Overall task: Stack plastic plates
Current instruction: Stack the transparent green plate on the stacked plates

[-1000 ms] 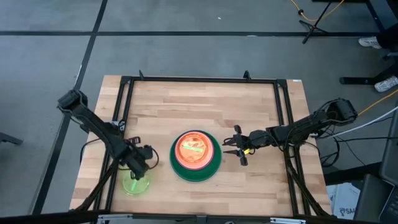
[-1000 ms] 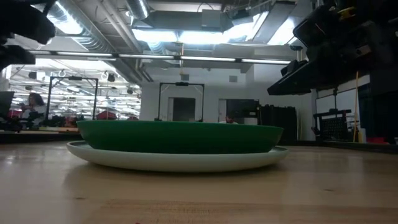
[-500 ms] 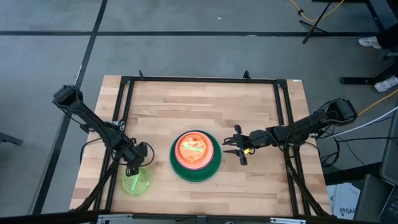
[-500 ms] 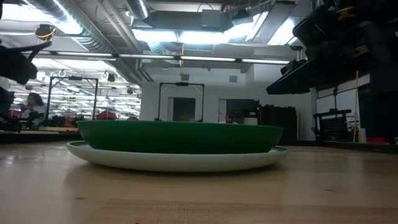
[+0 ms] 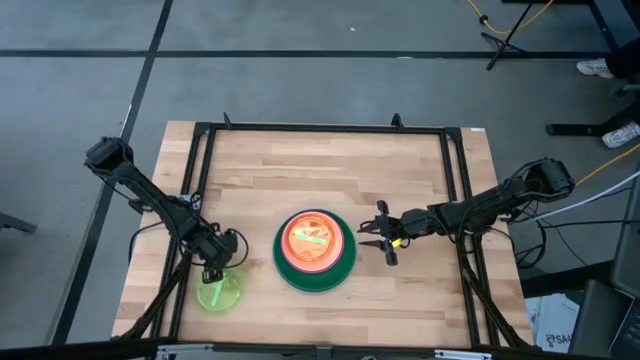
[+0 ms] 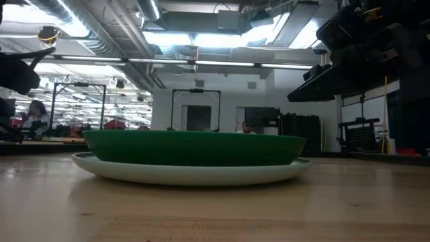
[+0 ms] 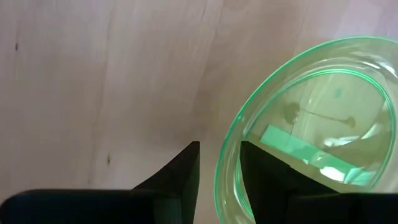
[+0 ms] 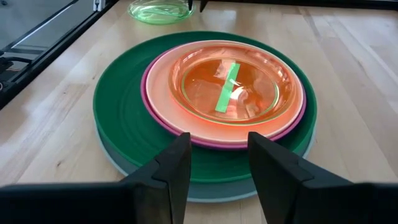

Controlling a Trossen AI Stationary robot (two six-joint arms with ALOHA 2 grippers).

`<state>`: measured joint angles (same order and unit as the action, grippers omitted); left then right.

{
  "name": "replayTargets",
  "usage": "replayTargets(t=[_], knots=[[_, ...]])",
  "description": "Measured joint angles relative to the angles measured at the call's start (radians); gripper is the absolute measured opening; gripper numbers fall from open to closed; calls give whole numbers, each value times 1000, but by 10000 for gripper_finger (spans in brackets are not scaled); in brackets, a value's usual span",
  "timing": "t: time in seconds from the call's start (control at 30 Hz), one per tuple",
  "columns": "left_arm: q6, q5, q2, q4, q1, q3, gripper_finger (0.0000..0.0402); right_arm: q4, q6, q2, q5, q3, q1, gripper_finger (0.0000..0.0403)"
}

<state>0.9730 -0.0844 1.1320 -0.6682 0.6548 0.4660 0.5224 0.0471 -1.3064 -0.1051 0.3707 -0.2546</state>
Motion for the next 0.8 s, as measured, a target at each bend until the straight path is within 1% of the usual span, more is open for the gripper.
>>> replayTargets(t=[0.27, 0.5, 0.63, 0.8], knots=[[0, 11, 1, 3, 0, -7, 109, 0, 0, 0, 0, 0, 0, 151], [12, -23, -3, 41, -1, -50, 107, 0, 0, 0, 0, 0, 0, 151], [12, -16, -2, 43, -1, -52, 86, 1, -2, 0, -18, 0, 0, 151], [6, -8, -1, 44, 0, -54, 38, 2, -2, 0, -18, 0, 0, 151]])
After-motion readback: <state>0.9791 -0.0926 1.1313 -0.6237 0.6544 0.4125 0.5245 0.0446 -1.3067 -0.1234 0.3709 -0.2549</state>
